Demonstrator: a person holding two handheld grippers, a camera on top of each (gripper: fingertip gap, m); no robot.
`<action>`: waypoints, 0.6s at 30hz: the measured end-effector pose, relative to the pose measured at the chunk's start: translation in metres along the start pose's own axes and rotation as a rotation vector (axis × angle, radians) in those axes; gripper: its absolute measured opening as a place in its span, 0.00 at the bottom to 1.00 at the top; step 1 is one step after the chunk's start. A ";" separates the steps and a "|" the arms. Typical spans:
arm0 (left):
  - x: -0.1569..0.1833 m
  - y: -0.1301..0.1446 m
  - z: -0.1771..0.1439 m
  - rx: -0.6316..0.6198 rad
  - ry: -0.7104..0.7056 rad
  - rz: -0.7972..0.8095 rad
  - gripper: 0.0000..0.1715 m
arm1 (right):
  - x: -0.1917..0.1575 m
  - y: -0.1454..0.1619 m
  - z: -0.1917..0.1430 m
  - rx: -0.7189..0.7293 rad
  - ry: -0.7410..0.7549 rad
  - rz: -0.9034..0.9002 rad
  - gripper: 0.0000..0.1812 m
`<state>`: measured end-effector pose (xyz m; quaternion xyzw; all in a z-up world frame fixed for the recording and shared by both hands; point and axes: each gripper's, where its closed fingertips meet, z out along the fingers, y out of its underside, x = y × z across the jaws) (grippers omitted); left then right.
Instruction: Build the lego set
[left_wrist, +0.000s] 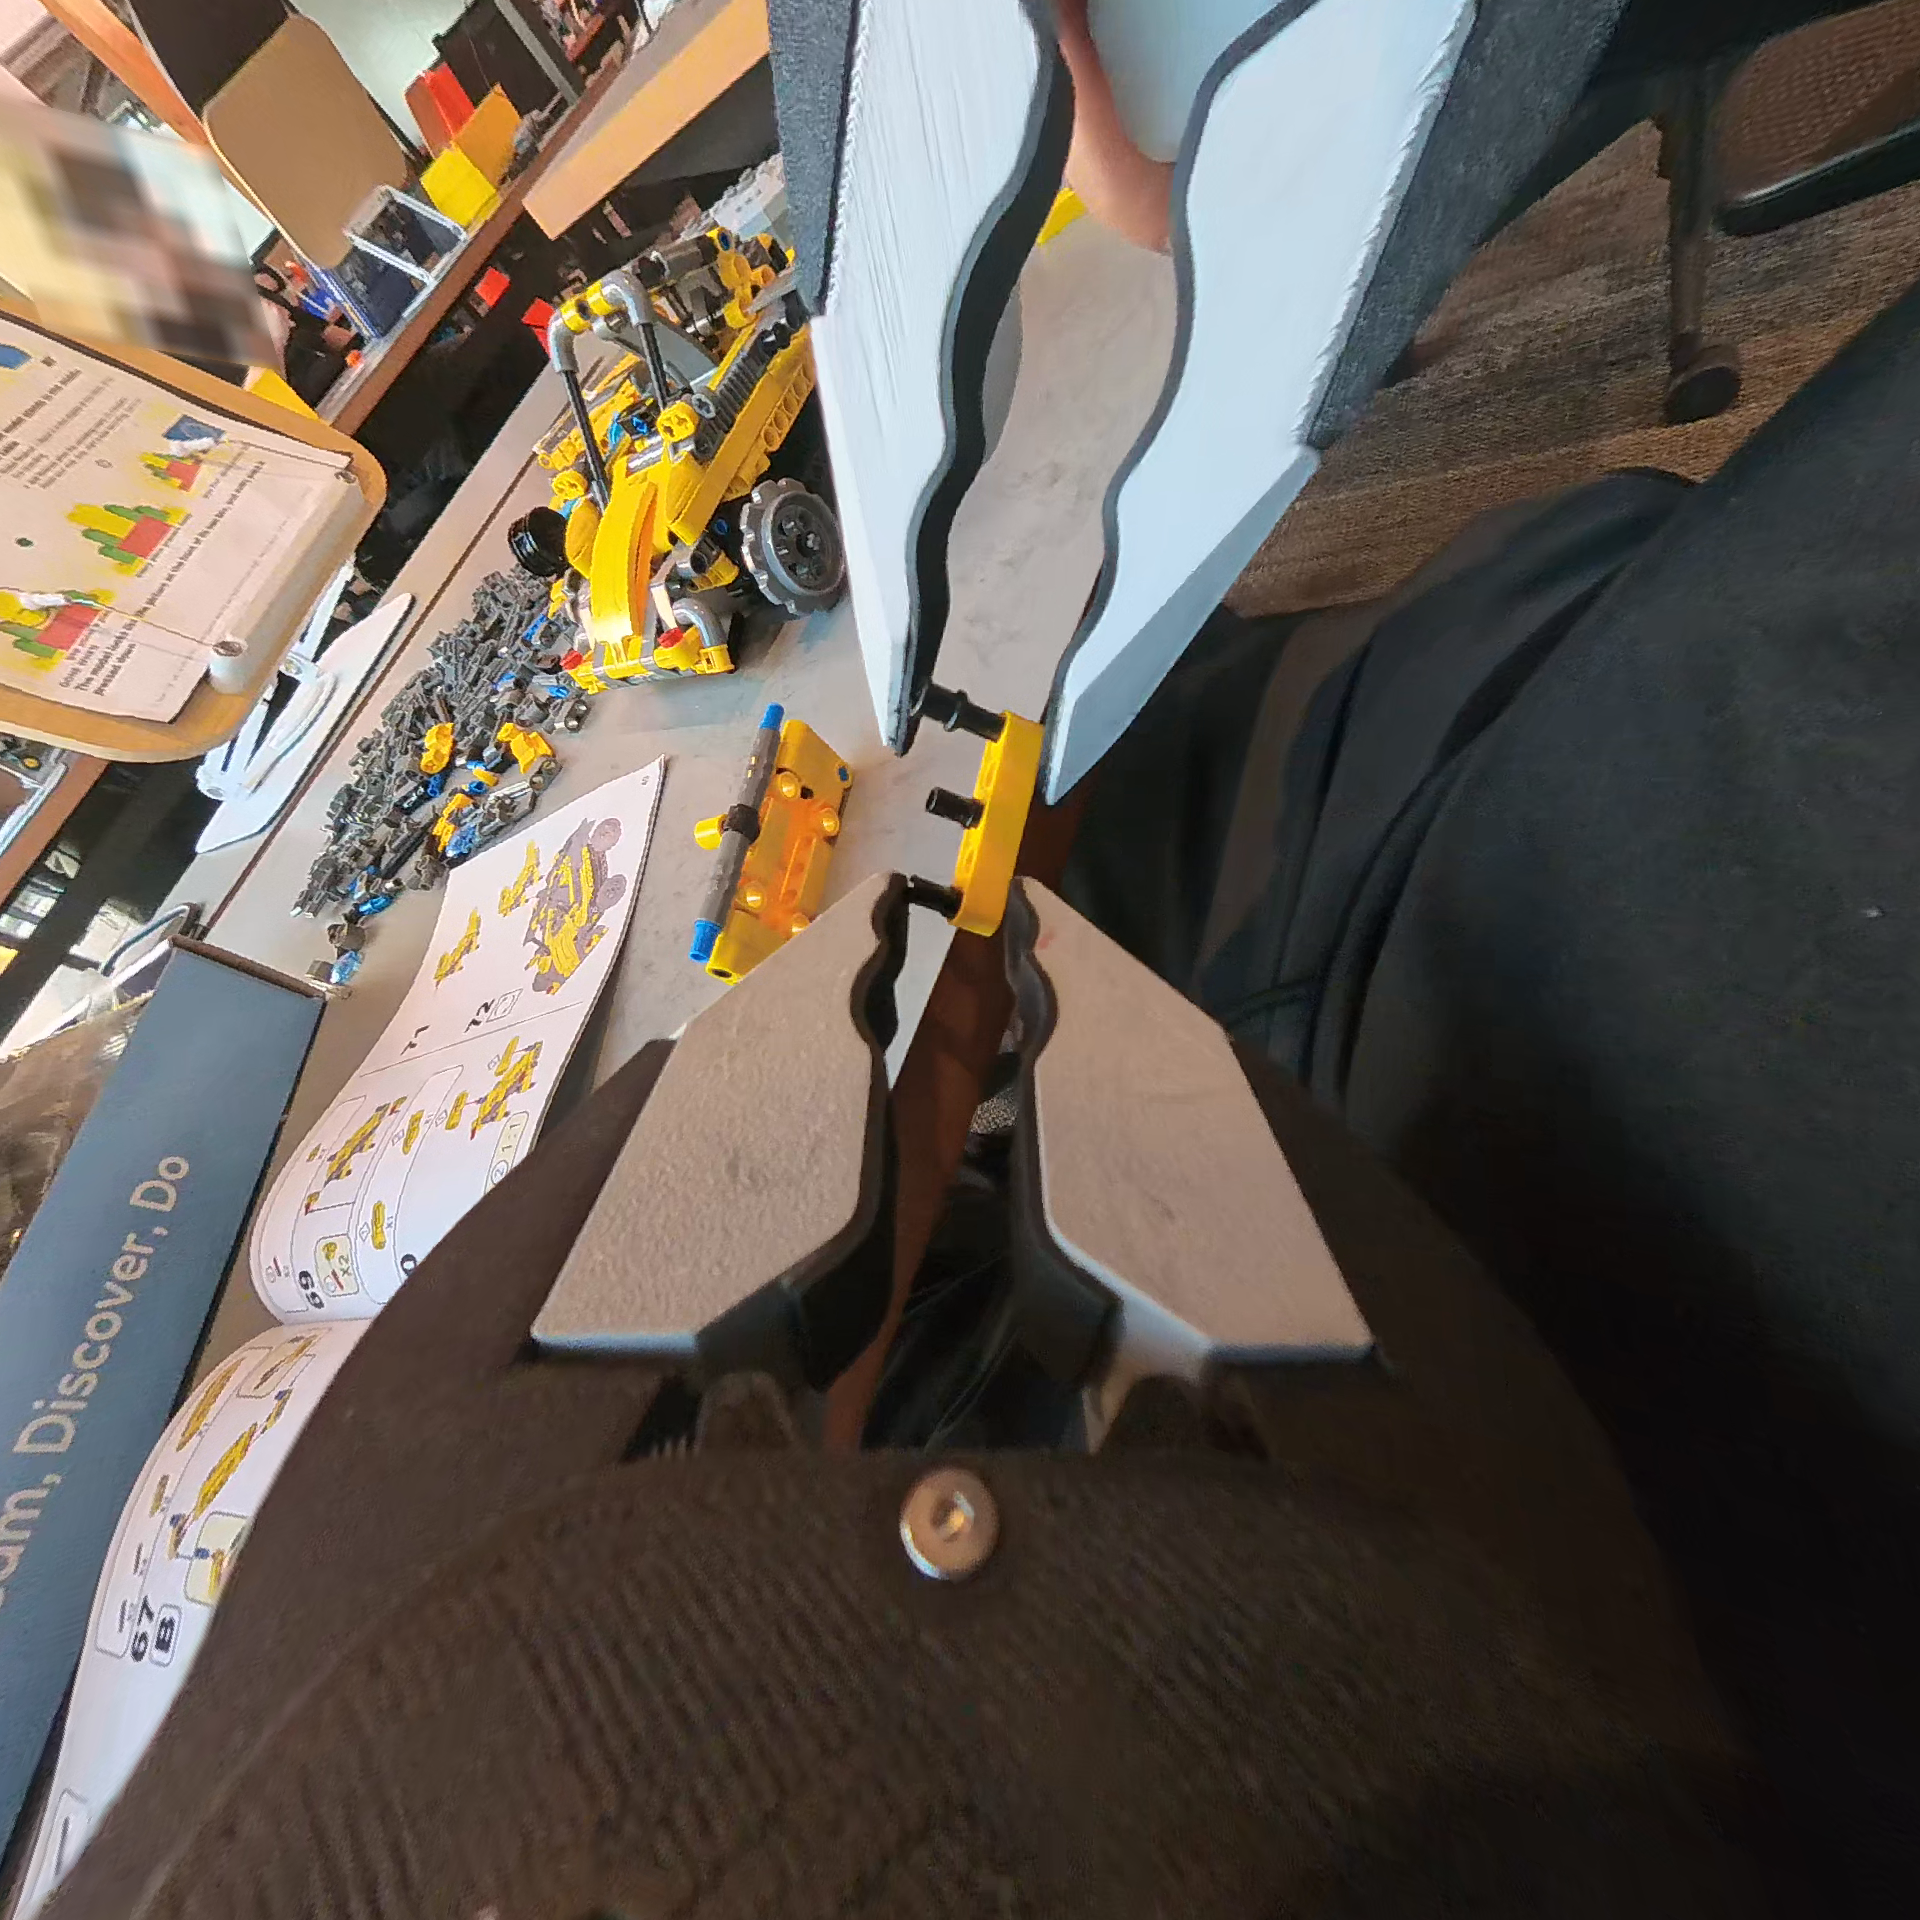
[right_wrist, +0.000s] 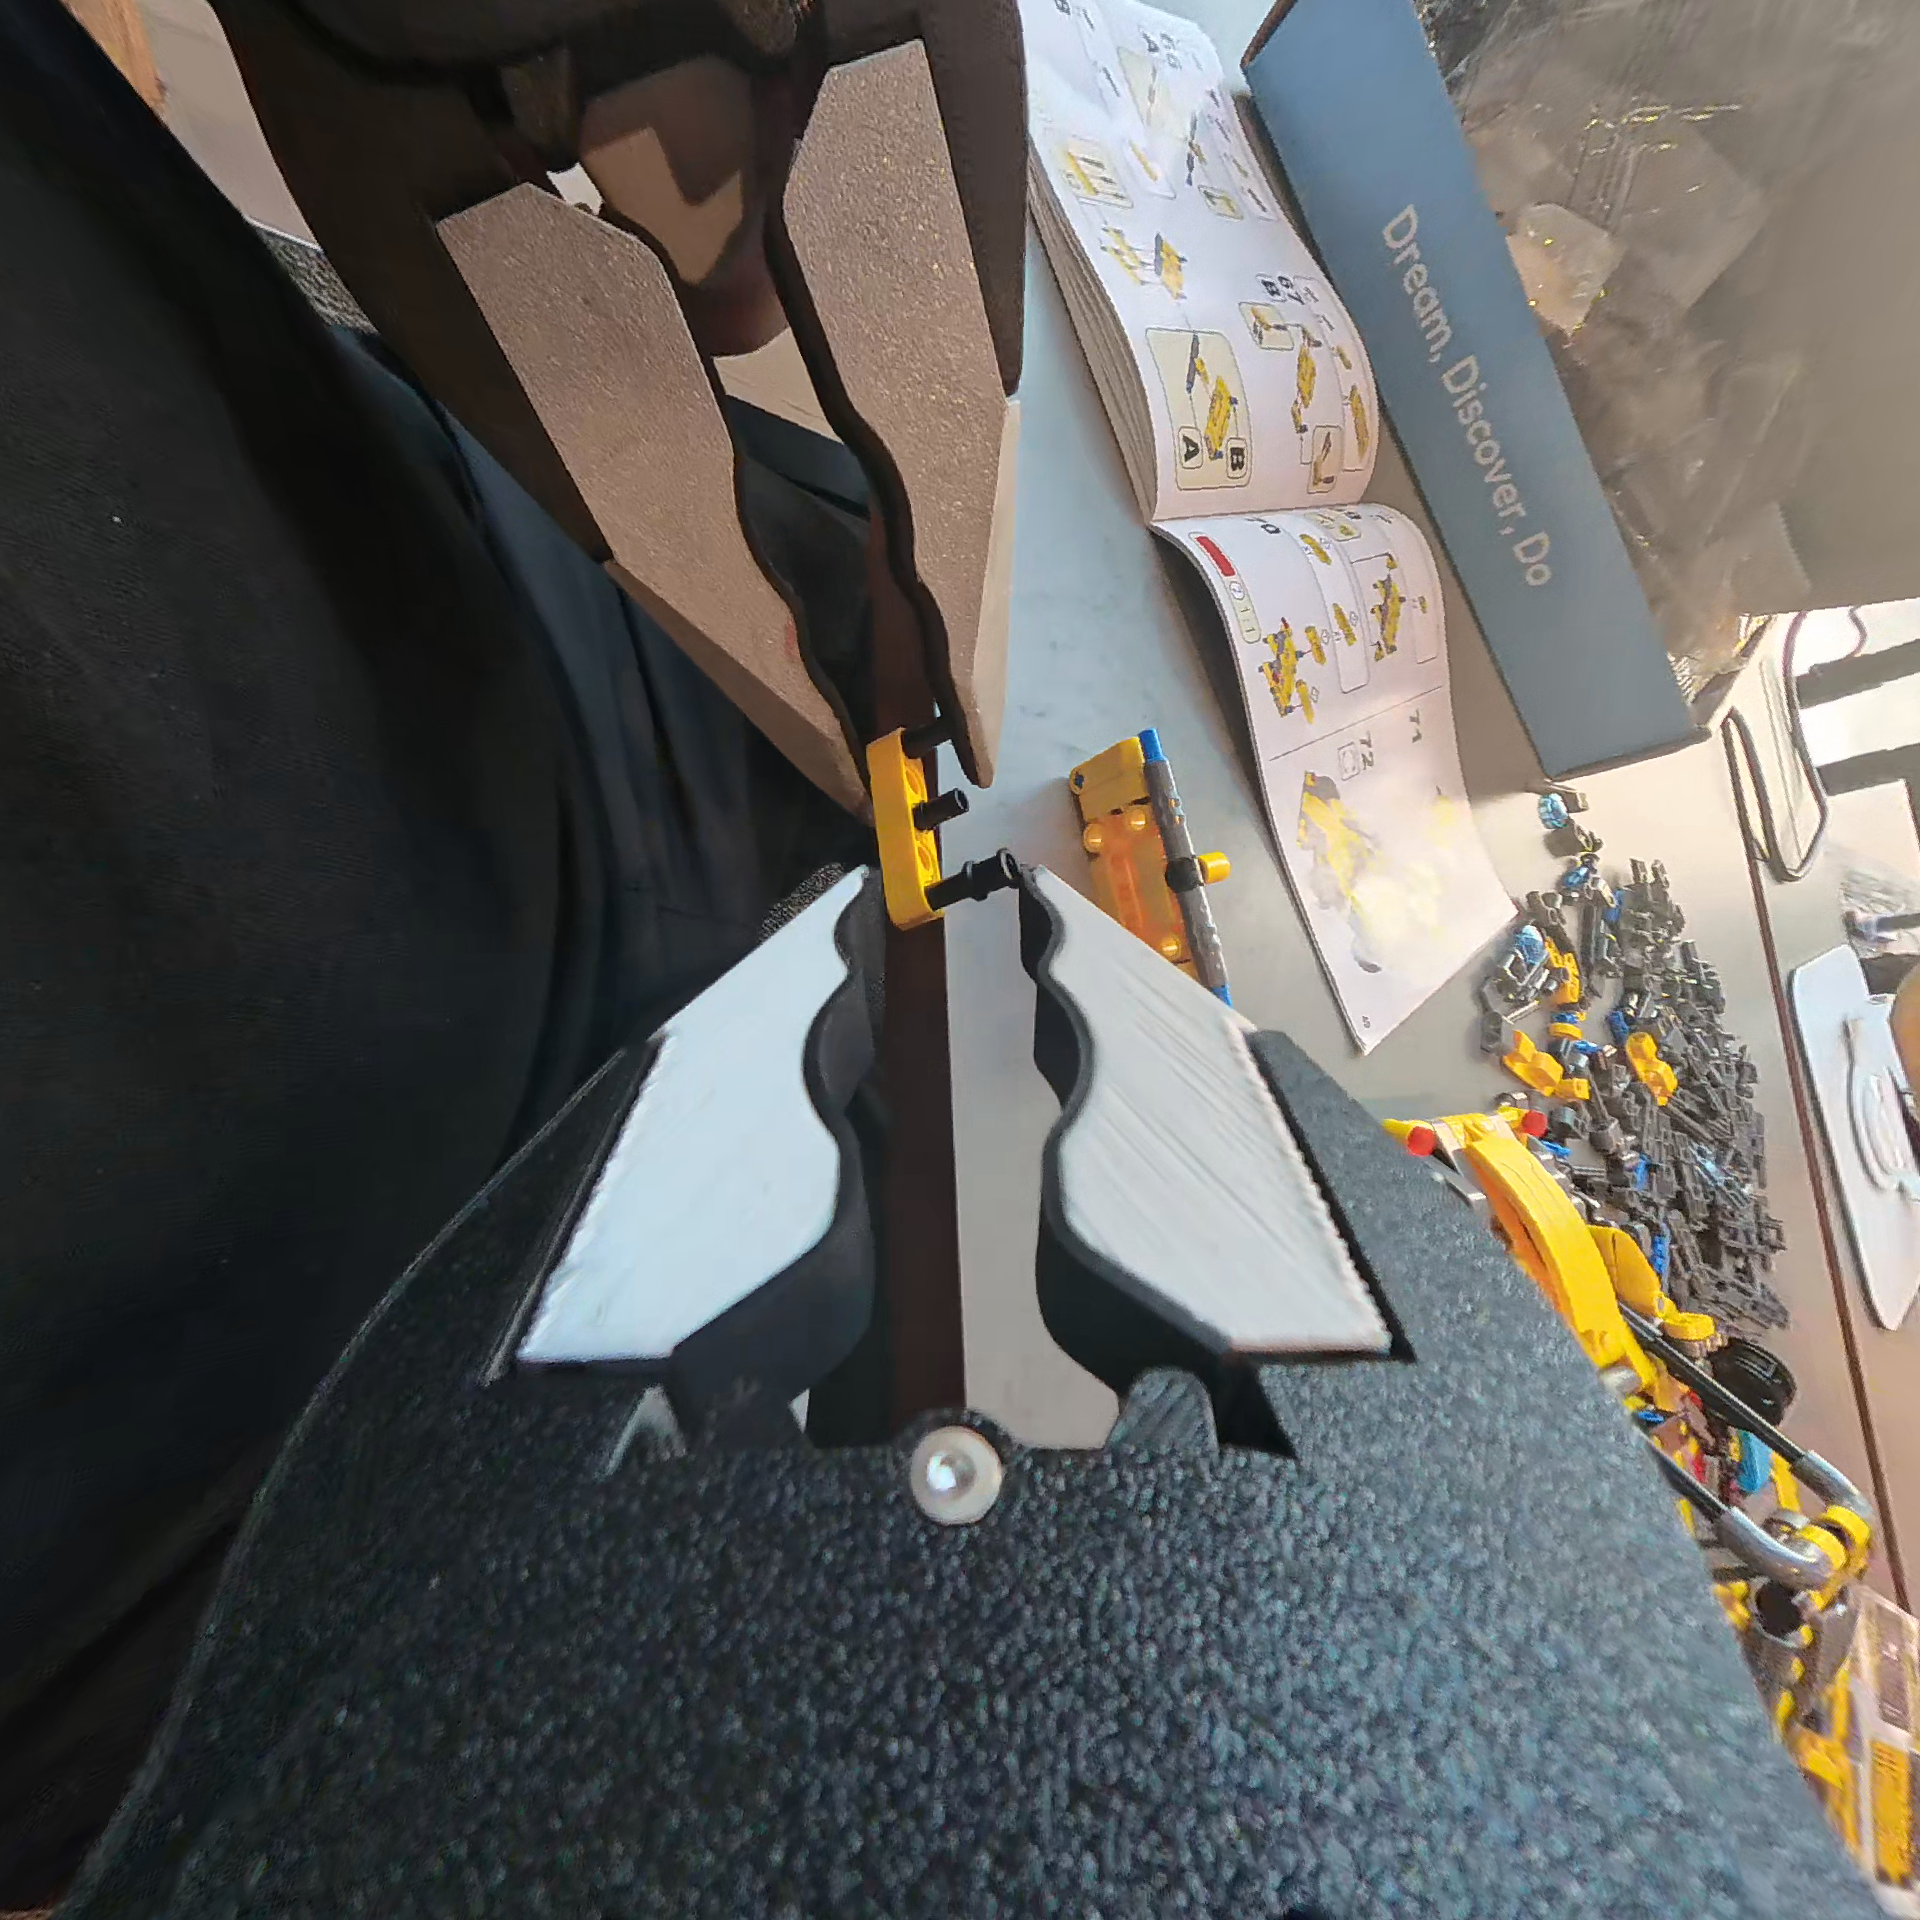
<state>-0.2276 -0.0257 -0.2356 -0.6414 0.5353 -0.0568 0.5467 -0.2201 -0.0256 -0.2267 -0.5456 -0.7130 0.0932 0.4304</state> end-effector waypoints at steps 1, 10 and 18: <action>0.000 0.000 0.000 0.003 0.000 -0.003 0.09 | 0.000 -0.001 0.000 0.005 -0.002 0.006 0.14; 0.004 0.007 0.005 -0.021 0.018 -0.002 0.09 | -0.005 0.002 0.003 -0.012 -0.024 0.025 0.14; -0.003 -0.005 -0.003 0.044 -0.005 -0.007 0.09 | -0.008 -0.030 -0.010 0.213 -0.134 0.187 0.08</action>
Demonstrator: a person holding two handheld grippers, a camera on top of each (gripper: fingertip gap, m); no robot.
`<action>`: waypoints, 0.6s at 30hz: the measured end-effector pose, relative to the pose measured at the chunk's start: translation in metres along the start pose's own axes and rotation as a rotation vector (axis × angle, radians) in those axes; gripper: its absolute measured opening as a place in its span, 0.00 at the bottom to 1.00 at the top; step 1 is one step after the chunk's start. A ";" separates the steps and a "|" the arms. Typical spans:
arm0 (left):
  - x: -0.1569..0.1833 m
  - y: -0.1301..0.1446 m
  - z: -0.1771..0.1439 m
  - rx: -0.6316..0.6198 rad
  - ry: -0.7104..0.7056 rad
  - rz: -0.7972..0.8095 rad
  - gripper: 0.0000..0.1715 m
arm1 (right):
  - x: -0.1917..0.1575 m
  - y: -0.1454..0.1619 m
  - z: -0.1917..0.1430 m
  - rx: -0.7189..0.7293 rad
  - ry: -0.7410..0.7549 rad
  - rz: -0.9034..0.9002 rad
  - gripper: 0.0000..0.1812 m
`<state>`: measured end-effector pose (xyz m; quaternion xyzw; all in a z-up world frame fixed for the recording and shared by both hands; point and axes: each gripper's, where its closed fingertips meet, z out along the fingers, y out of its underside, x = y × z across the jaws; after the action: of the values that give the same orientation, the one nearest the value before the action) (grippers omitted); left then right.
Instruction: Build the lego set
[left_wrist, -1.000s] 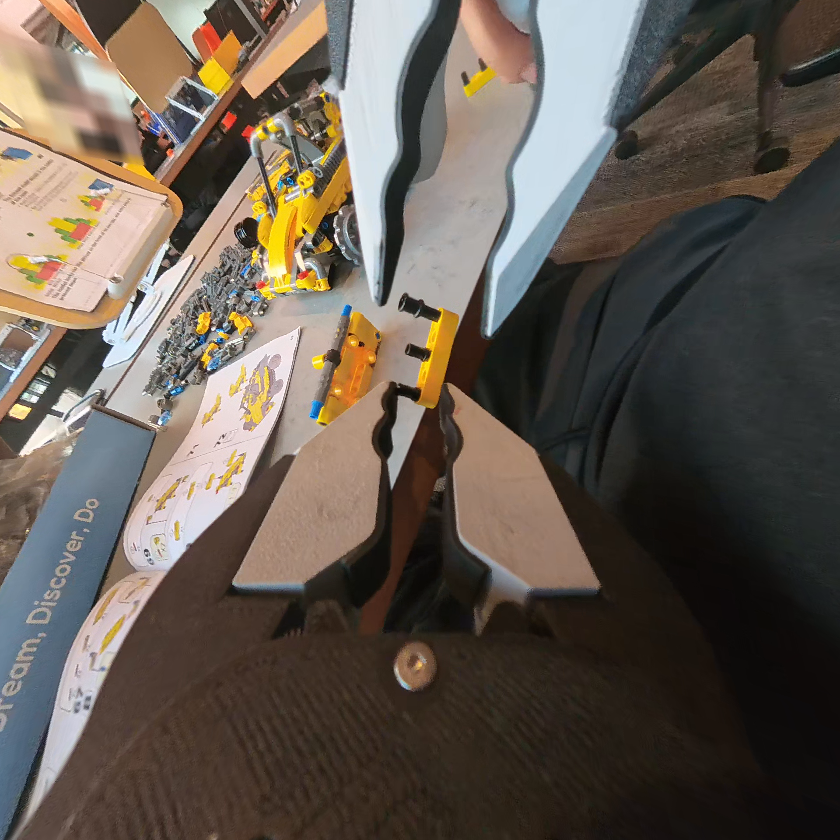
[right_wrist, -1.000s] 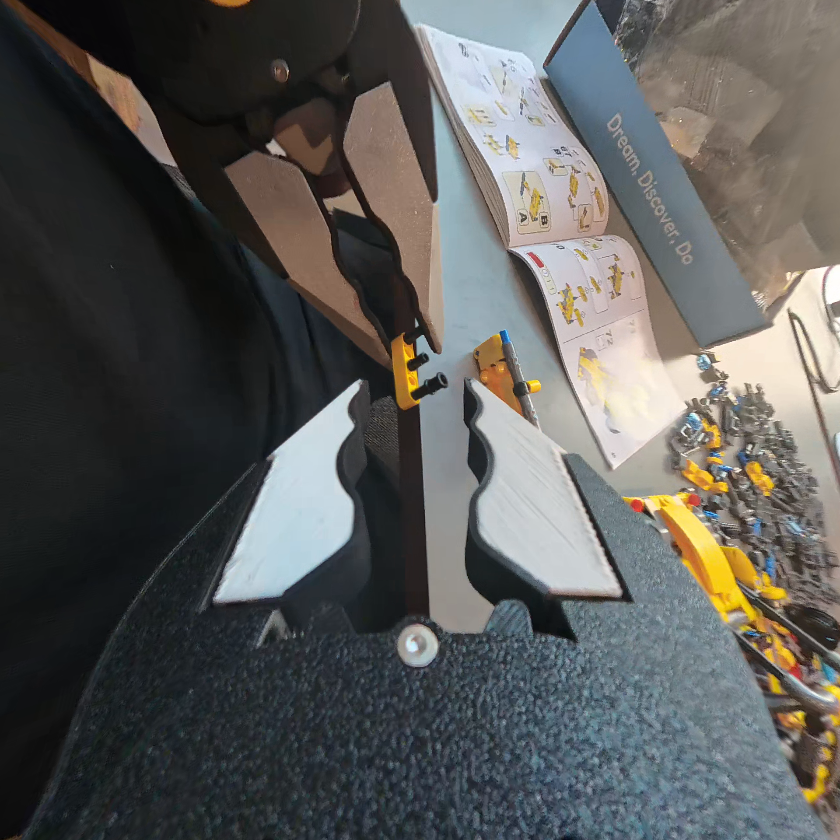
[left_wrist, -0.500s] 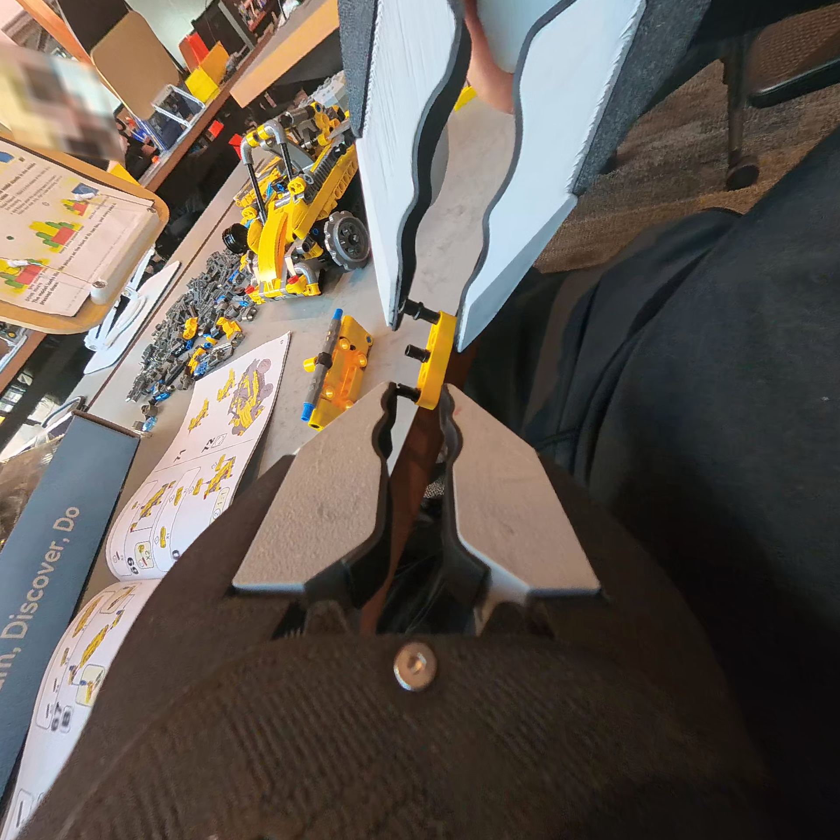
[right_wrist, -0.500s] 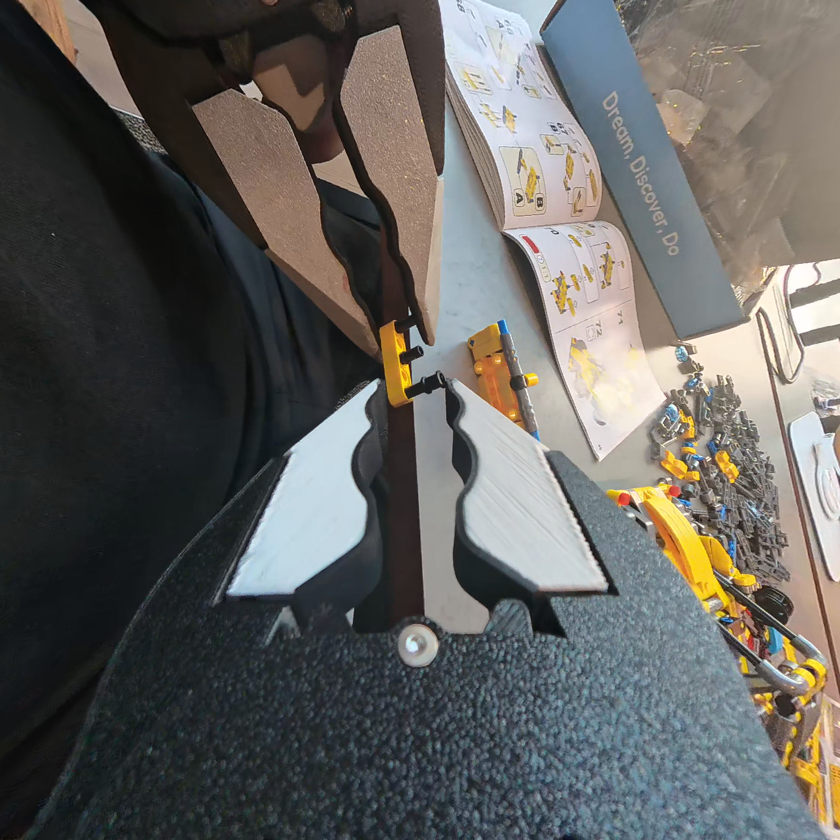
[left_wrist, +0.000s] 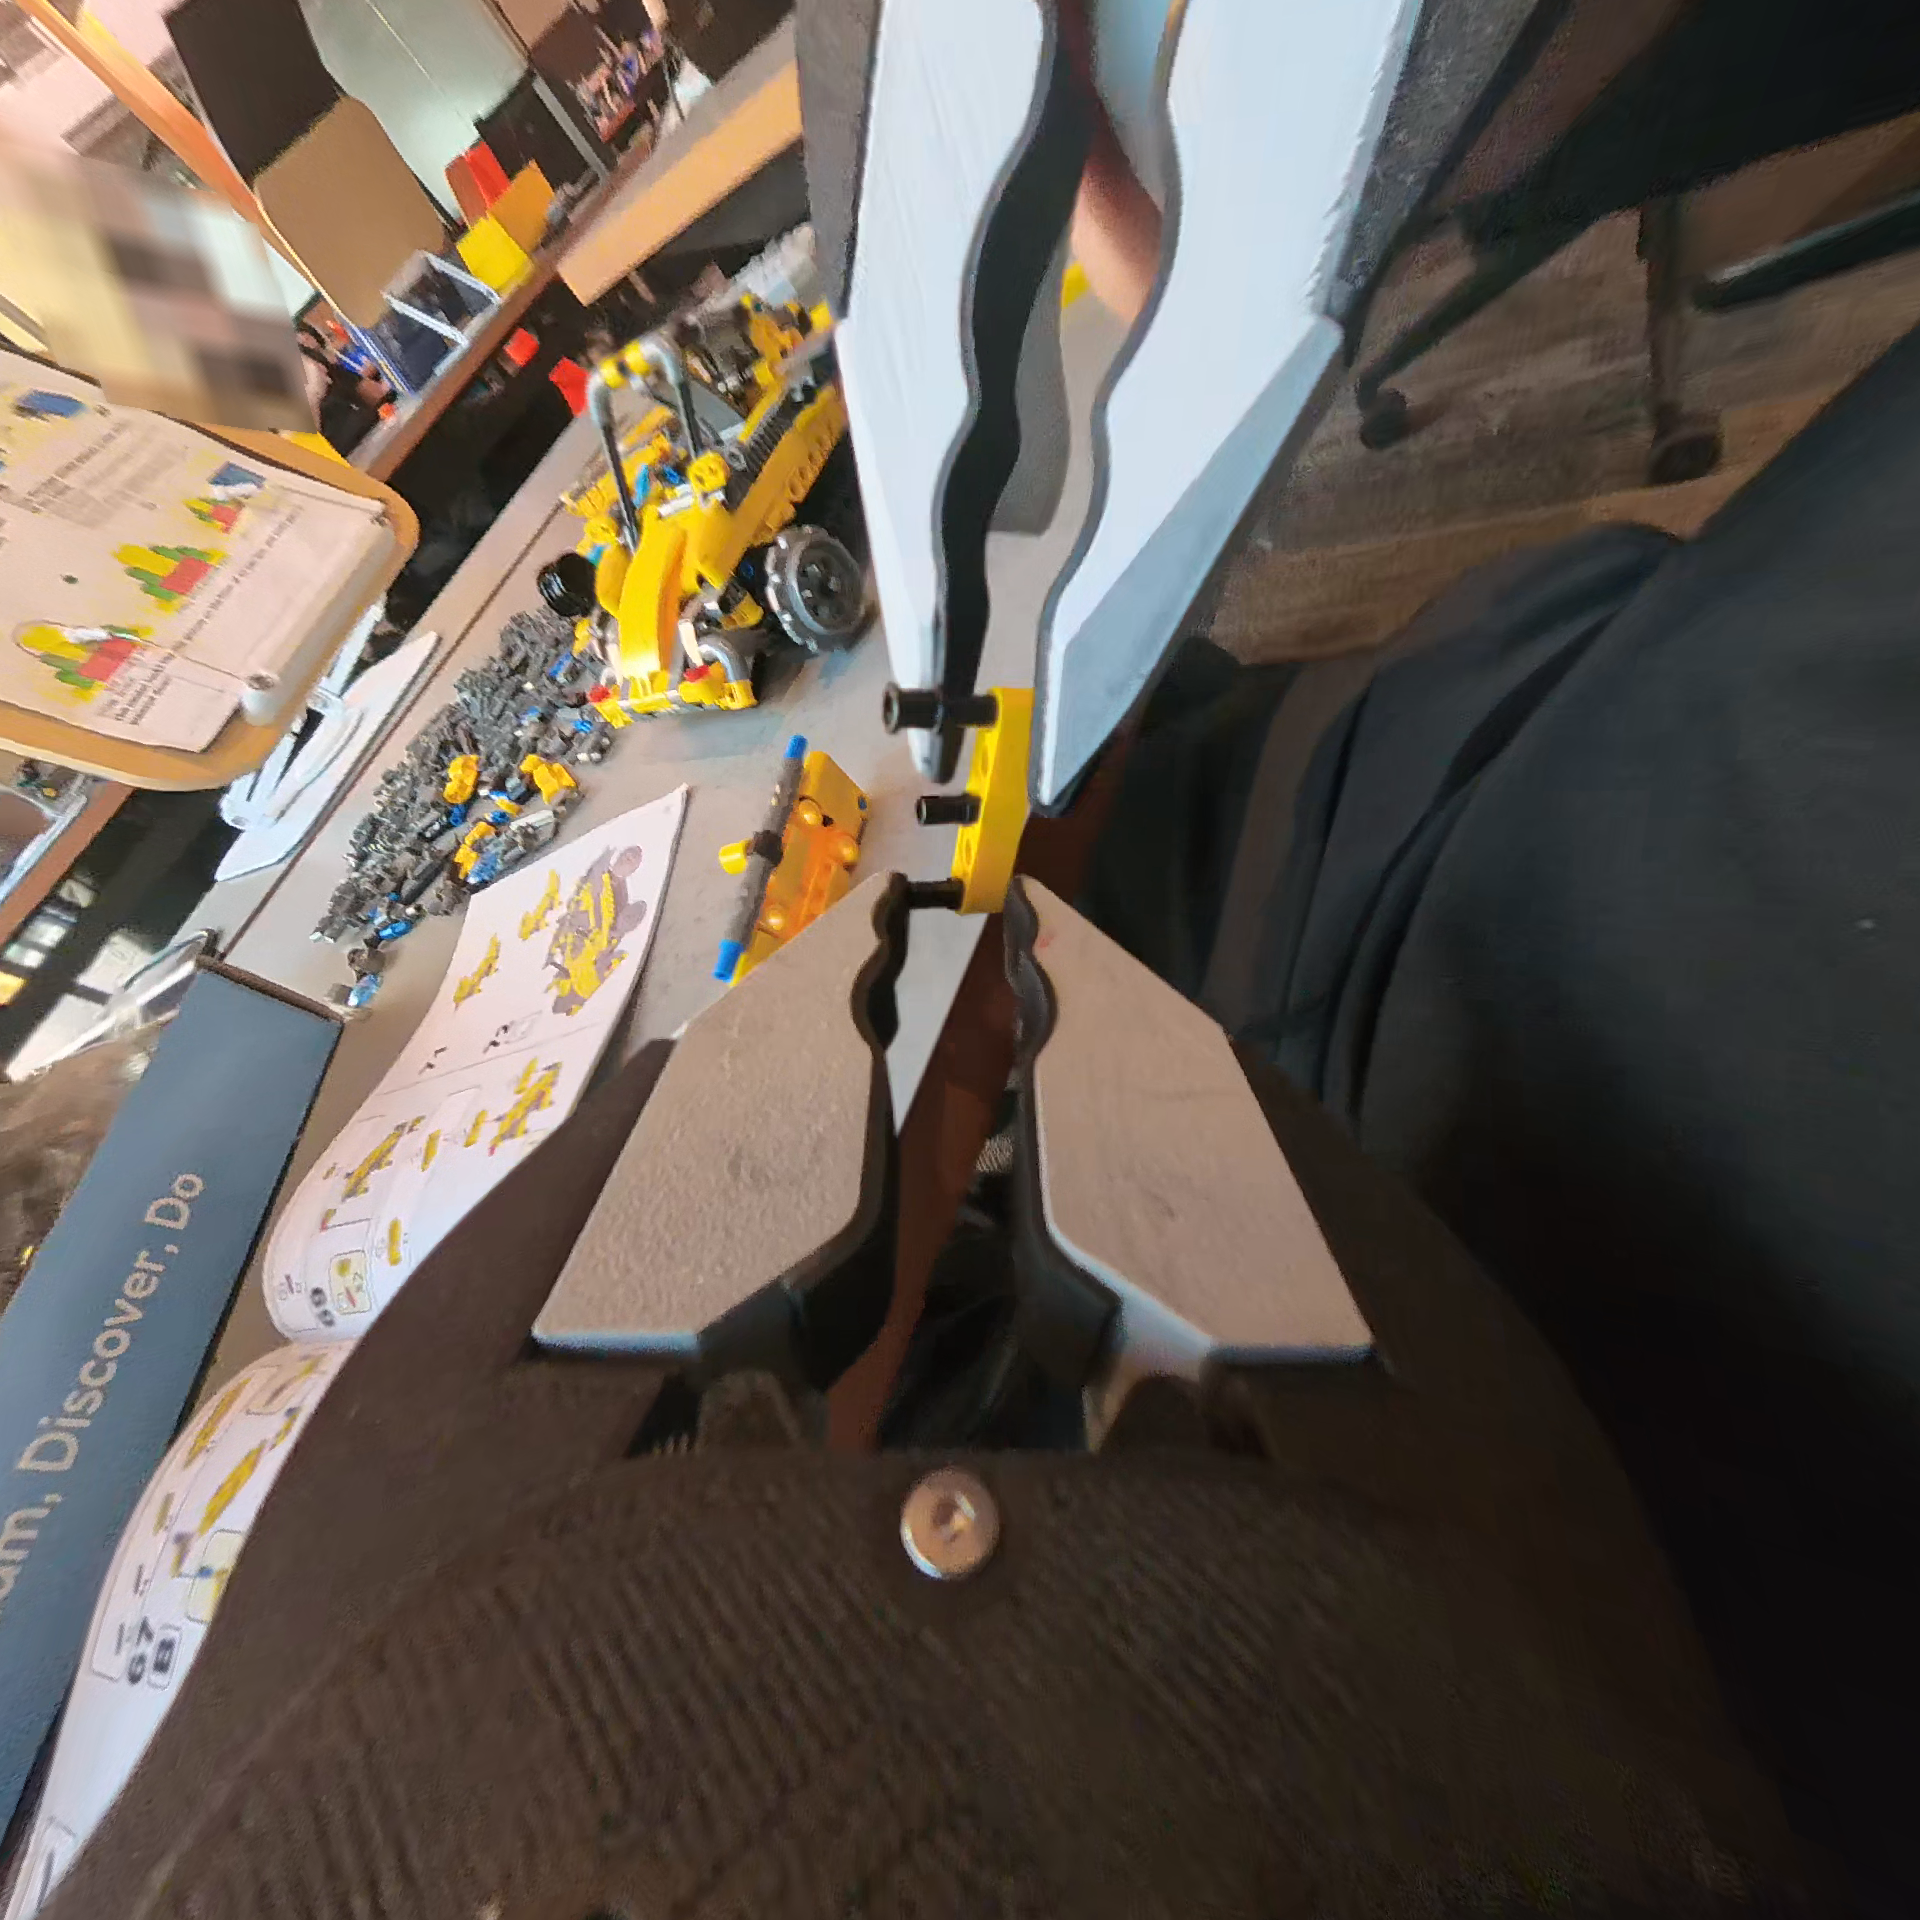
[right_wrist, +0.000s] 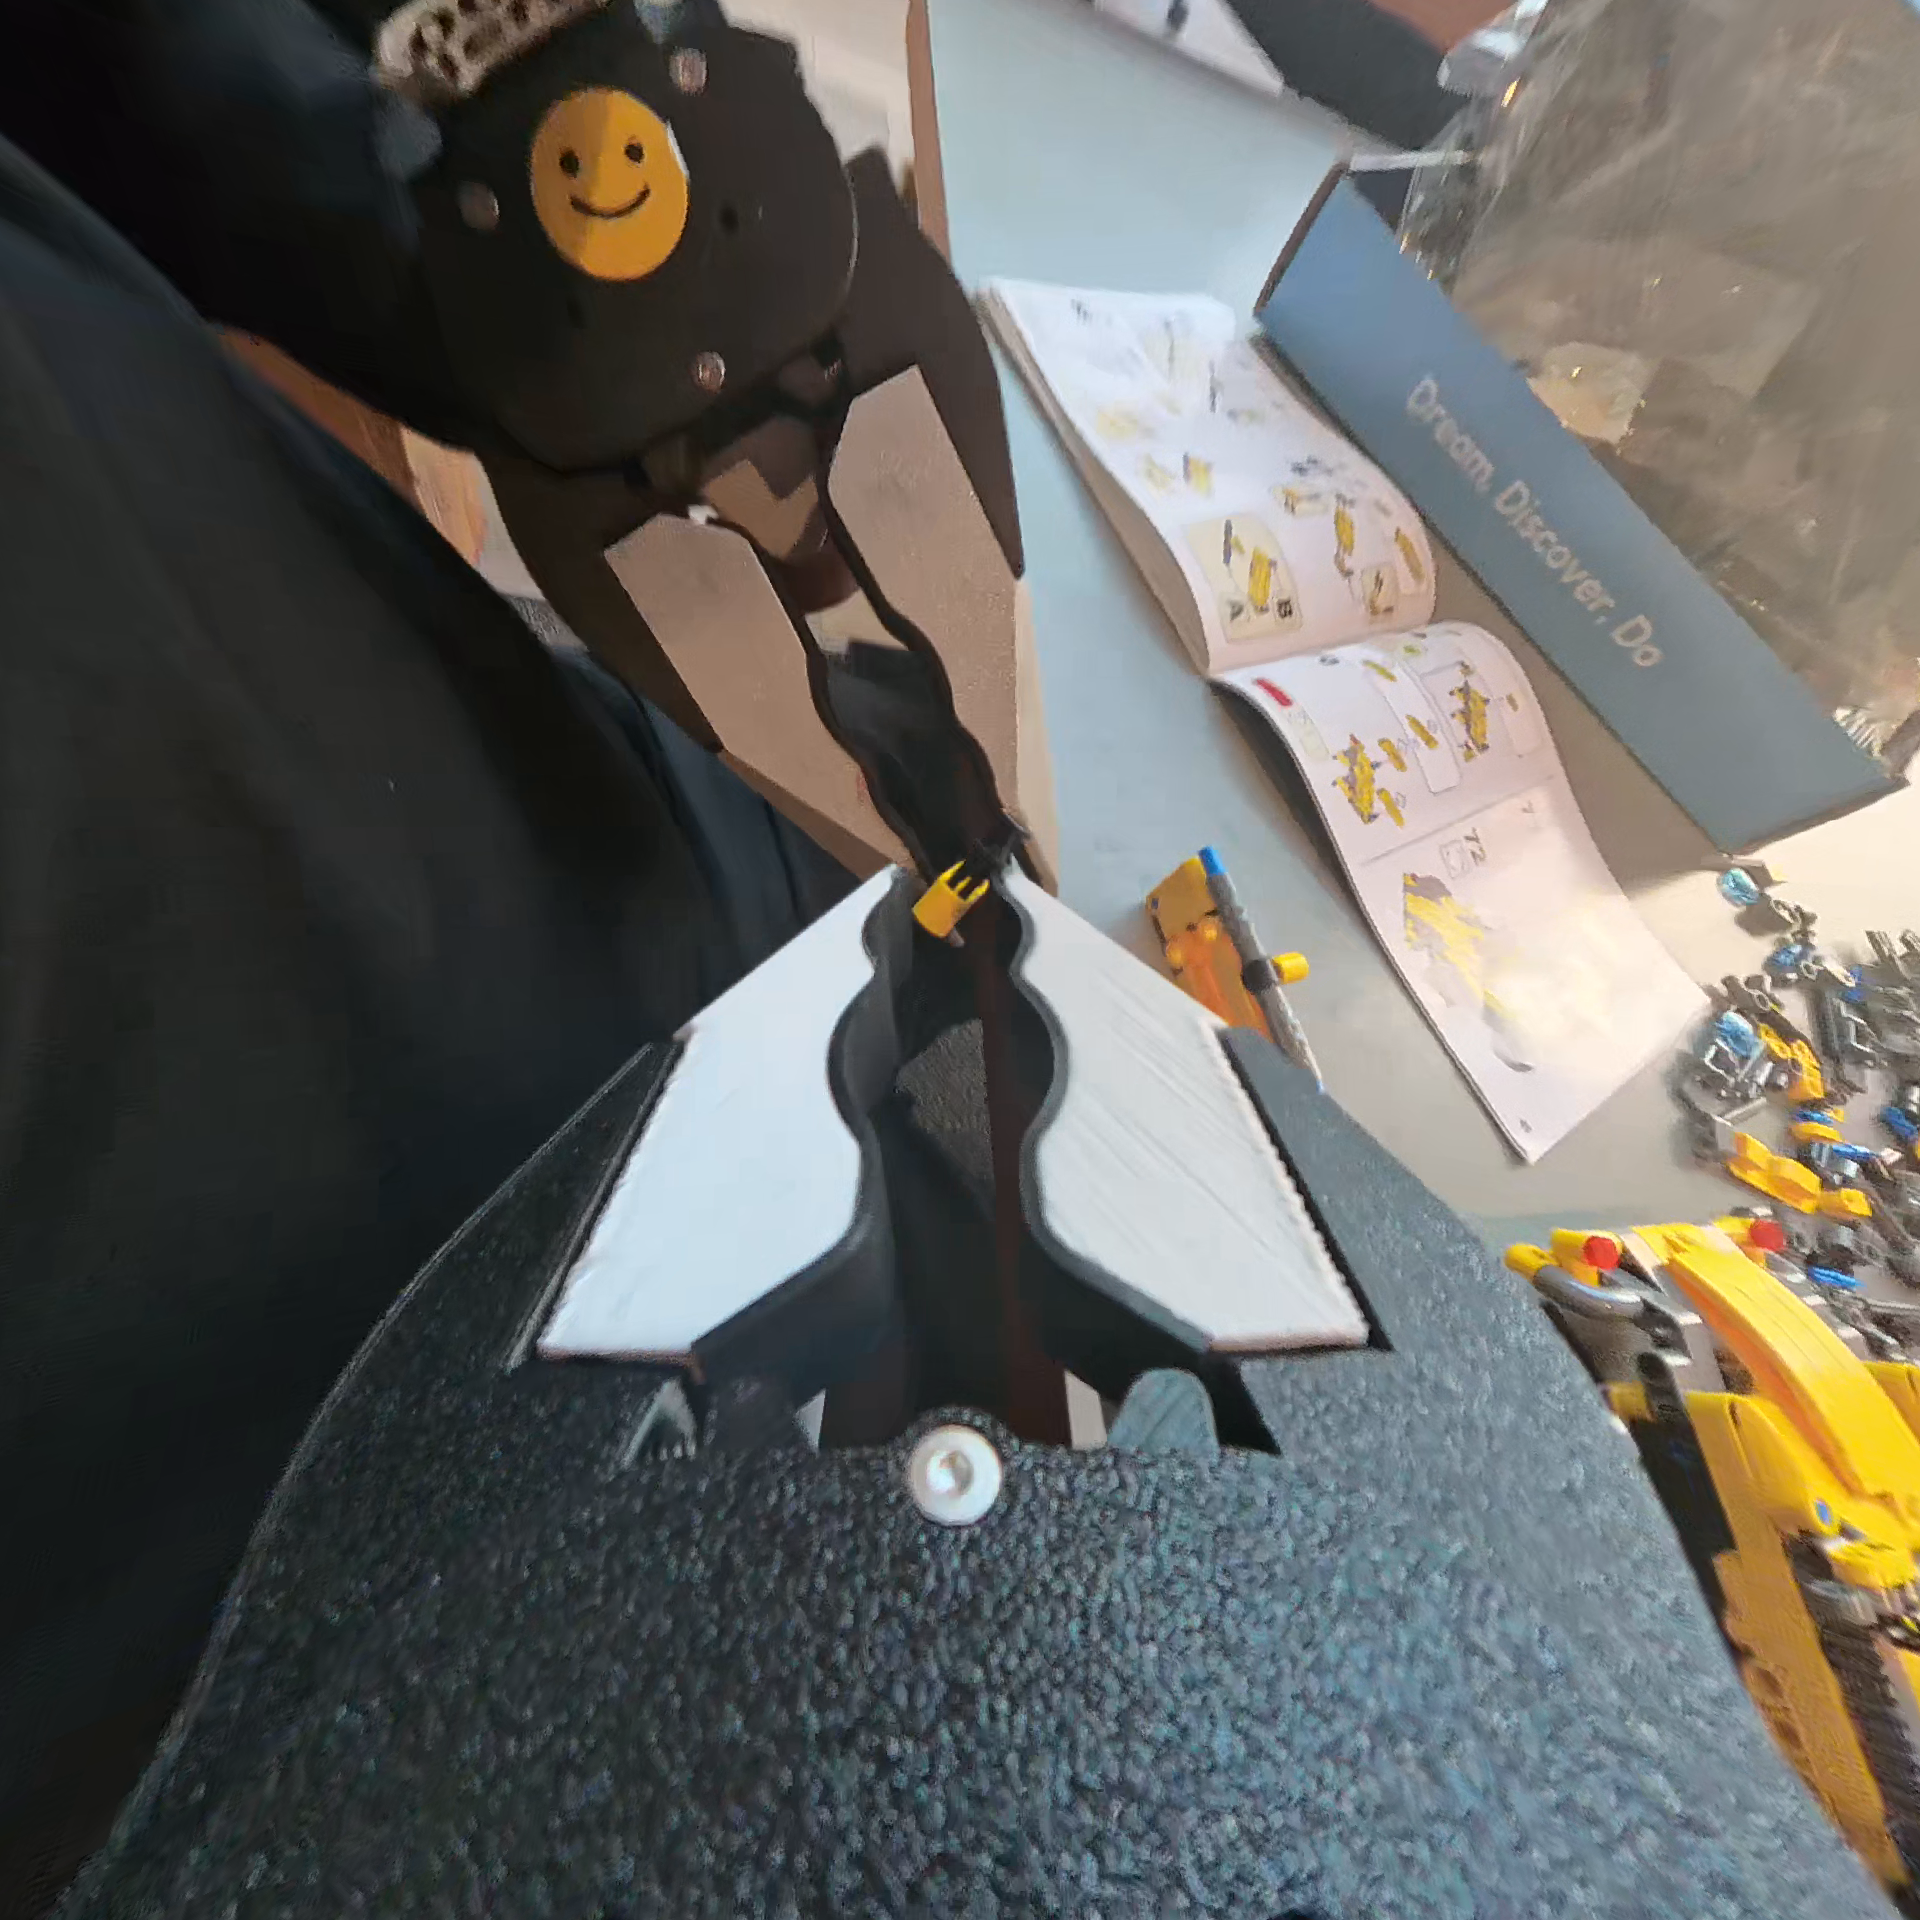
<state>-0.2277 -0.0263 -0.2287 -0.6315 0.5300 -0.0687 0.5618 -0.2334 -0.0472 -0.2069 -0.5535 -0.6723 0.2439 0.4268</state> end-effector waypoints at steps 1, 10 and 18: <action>-0.002 -0.003 -0.002 0.020 -0.005 -0.007 0.09 | 0.002 -0.003 -0.001 0.027 -0.001 0.013 0.10; 0.003 -0.019 -0.009 0.135 0.061 -0.077 0.09 | 0.002 -0.019 -0.018 0.183 -0.139 0.176 0.28; 0.008 -0.030 -0.017 0.217 0.127 -0.122 0.09 | -0.007 -0.023 -0.019 0.227 -0.195 0.161 0.26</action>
<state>-0.2180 -0.0483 -0.2034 -0.5925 0.5146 -0.1996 0.5867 -0.2292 -0.0628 -0.1806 -0.5278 -0.6320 0.4041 0.3983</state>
